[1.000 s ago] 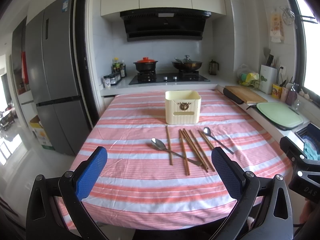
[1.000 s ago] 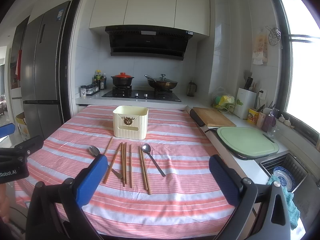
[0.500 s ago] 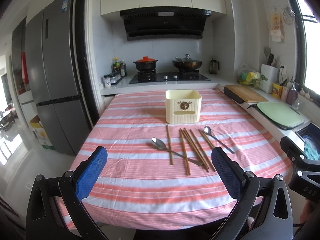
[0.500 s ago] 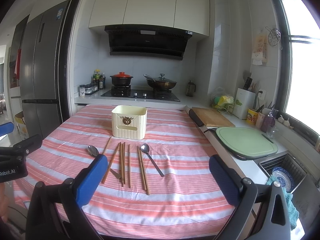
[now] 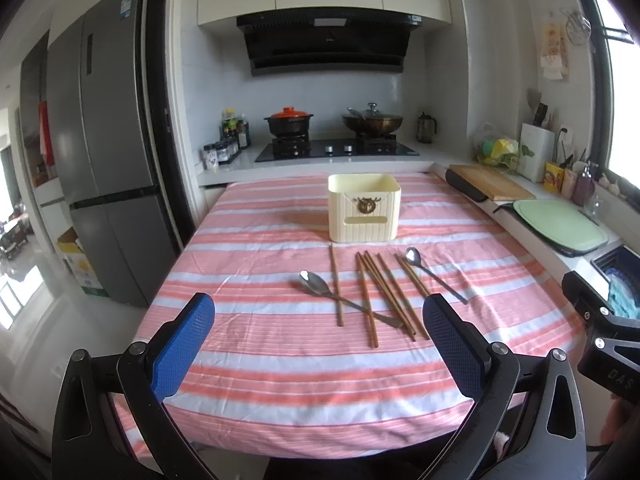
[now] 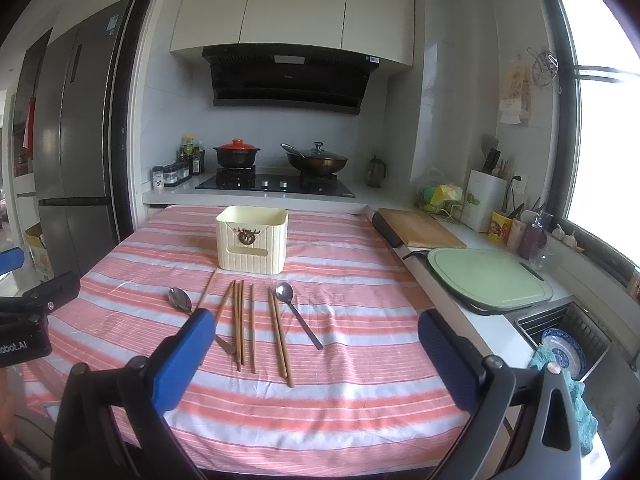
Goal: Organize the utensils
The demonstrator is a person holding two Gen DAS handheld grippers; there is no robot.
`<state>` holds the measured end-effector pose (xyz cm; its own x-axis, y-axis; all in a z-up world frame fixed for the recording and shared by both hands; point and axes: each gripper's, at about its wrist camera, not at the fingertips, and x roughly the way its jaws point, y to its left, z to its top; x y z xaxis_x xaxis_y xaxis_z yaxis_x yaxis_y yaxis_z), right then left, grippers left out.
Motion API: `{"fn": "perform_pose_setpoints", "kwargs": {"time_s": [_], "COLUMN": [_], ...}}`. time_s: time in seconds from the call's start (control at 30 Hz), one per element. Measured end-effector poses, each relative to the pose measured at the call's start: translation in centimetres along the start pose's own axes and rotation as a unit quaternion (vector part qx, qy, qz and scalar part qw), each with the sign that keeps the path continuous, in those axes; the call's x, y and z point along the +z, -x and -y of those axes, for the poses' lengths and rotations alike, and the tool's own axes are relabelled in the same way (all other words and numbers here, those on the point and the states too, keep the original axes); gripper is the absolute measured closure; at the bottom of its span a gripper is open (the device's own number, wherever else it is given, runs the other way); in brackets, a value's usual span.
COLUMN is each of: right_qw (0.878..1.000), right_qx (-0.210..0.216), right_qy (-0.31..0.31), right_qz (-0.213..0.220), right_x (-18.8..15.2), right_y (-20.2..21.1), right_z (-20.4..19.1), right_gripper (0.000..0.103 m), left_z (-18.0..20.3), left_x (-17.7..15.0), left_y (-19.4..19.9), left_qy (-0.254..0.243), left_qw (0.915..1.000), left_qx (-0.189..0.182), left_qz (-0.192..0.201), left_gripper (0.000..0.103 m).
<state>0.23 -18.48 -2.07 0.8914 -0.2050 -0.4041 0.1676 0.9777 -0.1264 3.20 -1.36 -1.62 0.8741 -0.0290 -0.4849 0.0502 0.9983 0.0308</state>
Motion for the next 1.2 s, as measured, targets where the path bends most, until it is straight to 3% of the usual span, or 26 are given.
{"fn": "perform_pose_setpoints", "kwargs": {"time_s": [0.93, 1.2], "right_qw": [1.0, 1.0], "right_qx": [-0.006, -0.008], "right_qy": [-0.003, -0.009], "right_qz": [-0.013, -0.02], "right_x": [-0.2, -0.4], "right_y": [-0.9, -1.6], "right_z": [0.1, 0.4], "right_gripper": [0.0, 0.0], "left_z": [1.1, -0.2], "left_x": [0.0, -0.3], "left_y": [-0.9, -3.4], "left_qy": [-0.002, 0.024], "left_qw": [0.9999, 0.9985], "left_qx": [-0.003, 0.004], "left_qz": [-0.012, -0.05], "left_gripper": [0.0, 0.0]}}
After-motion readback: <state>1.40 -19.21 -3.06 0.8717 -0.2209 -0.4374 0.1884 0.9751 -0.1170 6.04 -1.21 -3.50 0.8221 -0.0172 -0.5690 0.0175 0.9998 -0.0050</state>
